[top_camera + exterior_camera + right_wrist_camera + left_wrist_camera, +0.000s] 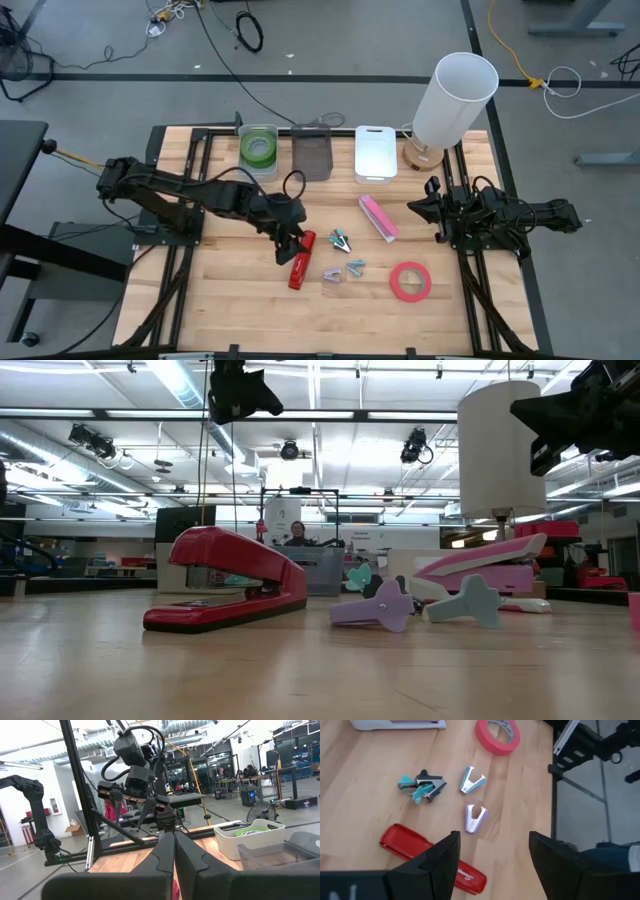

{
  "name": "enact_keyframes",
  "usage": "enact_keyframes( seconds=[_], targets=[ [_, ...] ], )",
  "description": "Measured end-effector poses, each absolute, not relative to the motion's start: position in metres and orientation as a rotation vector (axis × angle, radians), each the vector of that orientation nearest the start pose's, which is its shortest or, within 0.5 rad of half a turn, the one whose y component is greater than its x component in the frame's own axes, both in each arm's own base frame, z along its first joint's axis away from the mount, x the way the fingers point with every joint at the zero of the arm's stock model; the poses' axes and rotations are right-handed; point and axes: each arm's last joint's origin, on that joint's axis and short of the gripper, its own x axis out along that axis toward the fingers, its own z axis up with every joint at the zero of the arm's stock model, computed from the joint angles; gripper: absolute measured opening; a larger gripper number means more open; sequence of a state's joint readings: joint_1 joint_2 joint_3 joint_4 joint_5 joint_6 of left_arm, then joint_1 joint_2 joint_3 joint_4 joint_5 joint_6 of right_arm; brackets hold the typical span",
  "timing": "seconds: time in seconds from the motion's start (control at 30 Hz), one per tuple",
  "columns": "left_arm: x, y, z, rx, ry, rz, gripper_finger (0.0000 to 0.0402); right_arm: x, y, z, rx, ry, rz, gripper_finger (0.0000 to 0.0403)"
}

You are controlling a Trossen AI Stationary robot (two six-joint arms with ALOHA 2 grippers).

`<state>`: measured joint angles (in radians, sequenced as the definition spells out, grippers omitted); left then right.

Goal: Pick and place Stapler, Stapler remover, tape
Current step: Put the red stapler into the black bin

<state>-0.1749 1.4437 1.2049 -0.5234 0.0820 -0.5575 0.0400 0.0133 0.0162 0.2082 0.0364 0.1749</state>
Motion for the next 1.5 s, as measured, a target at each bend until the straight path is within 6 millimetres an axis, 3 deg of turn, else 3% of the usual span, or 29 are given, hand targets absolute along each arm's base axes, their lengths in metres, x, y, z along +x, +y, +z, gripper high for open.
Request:
enact_keyframes(
  seconds=[0.47, 0.7, 0.8, 1.0, 1.5],
  targets=[
    [0.285, -0.05, 0.284, -0.542, 1.032, 0.173, 0.0238, 0.095, 0.003, 0.188, 0.182, -0.21, 0.022, 0.0016],
    [0.278, -0.048, 0.3, -0.591, 1.201, 0.355, 0.0238, 0.095, 0.003, 0.188, 0.182, -0.211, 0.022, 0.0016],
    [0.283, -0.047, 0.31, -0.649, 1.2, 0.442, 0.0238, 0.095, 0.003, 0.188, 0.182, -0.211, 0.022, 0.0016],
    [0.299, -0.043, 0.31, -0.829, 1.219, 0.527, 0.0238, 0.095, 0.003, 0.188, 0.182, -0.21, 0.022, 0.0016],
    [0.332, -0.043, 0.271, -0.91, 1.256, 0.668, 0.0248, 0.095, 0.003, 0.188, 0.182, -0.21, 0.022, 0.0016]
  ],
)
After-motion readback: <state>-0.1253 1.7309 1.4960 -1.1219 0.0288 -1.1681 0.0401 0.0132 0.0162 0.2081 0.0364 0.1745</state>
